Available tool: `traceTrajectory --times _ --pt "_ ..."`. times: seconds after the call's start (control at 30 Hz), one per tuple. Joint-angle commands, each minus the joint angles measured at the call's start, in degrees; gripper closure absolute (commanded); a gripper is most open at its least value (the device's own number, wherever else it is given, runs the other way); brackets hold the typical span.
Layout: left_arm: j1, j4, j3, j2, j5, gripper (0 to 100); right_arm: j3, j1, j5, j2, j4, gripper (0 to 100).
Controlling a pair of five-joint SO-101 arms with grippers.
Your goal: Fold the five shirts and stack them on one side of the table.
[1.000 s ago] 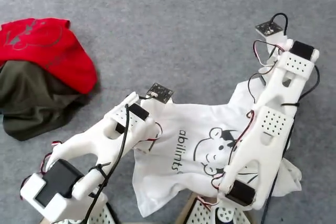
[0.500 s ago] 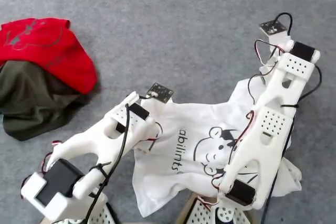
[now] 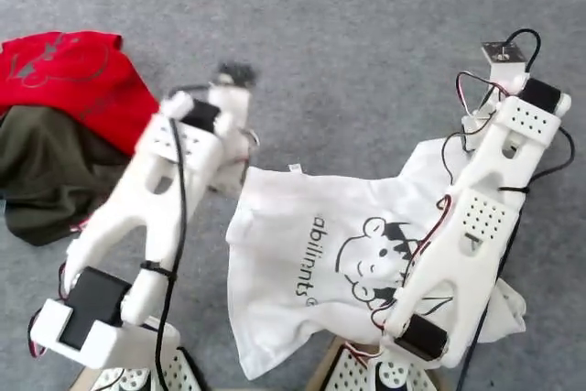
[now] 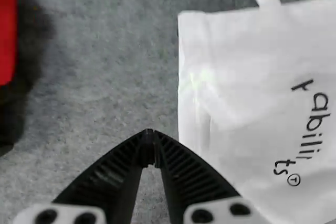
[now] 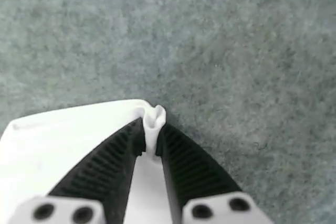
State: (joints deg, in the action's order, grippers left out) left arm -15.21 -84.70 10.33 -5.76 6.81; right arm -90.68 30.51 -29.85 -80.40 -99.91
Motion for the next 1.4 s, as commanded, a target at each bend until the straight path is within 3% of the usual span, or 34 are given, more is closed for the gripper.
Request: traceTrajectory --times 0.0,0.1,0.23,0.43,0.63,0.8,0.97,1.37 --pt "1.2 -1.0 -8.6 -0.2 -0.1 95 0.4 2.7 0.5 0.0 -0.6 98.5" --pt "0.6 1.2 -9.1 -0.1 0.7 81 0.4 2.8 0.5 0.0 -0.1 98.5" --pt "-0.2 9.9 -4.7 2.9 8.5 66 0.4 2.8 1.1 0.0 -0.1 98.5" --pt "0.1 21.5 -4.7 17.1 17.8 74 0.3 2.9 3.0 0.0 0.4 98.5" --pt "-1.4 21.2 -12.3 29.5 22.0 86 0.3 2.9 3.0 0.0 0.7 98.5" --pt "-3.7 13.4 -17.7 34.2 22.0 91 0.3 2.9 3.0 0.0 0.7 98.5" --pt "-4.5 10.8 -23.3 37.5 22.6 97 0.3 2.9 3.0 0.0 0.7 98.5" --pt "-0.7 11.3 -48.2 38.0 26.5 97 -0.1 2.9 2.9 -0.1 0.8 98.5"
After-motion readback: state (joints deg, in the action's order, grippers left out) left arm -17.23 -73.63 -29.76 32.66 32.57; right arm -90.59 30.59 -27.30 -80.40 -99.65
